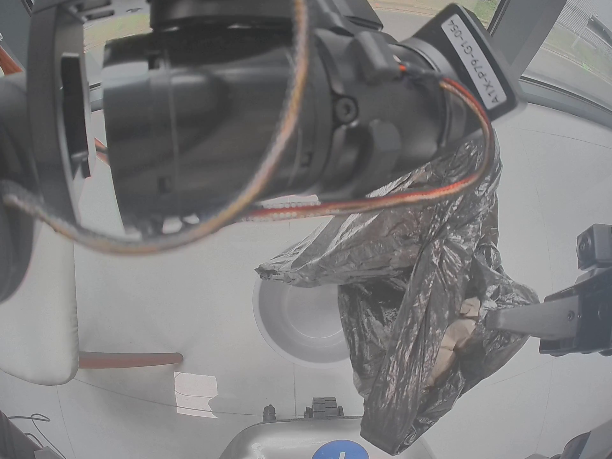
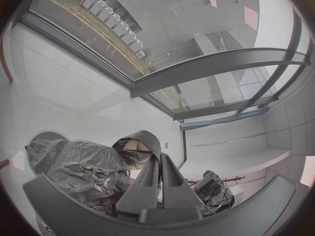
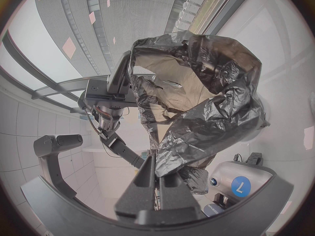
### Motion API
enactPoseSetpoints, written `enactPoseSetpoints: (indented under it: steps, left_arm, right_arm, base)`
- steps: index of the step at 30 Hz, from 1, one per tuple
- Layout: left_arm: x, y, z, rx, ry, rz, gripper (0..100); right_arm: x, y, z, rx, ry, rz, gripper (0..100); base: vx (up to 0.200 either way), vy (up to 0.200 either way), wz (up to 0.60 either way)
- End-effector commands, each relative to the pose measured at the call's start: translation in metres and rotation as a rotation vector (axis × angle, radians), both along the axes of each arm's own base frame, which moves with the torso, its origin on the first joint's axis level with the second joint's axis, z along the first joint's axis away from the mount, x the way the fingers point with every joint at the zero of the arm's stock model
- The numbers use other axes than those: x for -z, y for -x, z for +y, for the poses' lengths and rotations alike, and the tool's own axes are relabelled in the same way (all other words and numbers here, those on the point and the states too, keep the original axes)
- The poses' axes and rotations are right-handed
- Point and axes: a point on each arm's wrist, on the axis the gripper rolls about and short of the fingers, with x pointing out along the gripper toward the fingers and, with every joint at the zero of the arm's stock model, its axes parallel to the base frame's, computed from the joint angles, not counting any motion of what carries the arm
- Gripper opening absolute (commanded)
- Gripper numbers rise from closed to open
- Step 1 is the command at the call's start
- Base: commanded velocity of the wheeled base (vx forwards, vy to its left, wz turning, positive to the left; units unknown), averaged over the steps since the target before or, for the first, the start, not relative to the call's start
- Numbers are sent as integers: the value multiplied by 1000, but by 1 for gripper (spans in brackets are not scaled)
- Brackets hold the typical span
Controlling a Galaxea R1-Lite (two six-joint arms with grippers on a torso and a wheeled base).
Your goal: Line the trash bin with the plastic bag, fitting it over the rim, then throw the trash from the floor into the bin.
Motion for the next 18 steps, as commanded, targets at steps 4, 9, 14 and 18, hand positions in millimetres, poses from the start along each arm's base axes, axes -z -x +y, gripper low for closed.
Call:
enactPoseSetpoints:
  steps: [4,9,14,18]
  left_arm:
    - [9,-1,-2,2,-24,14,0]
    - [23,-2,-5,0,-66,35,0]
    - [30,-4,-9,2,-78,43,0]
    - [38,-7,-13,-5,-95,54,0]
  right_arm:
    - [6,-8,10,-14,26,31,0]
    - [10,-17,14,0,12,14,0]
    - [13,-23,14,21,17,17,0]
    - [14,-26,9,52,20,21,0]
  base:
    - [0,0,0]
    - [0,0,0]
    - [0,0,0]
    - [0,0,0]
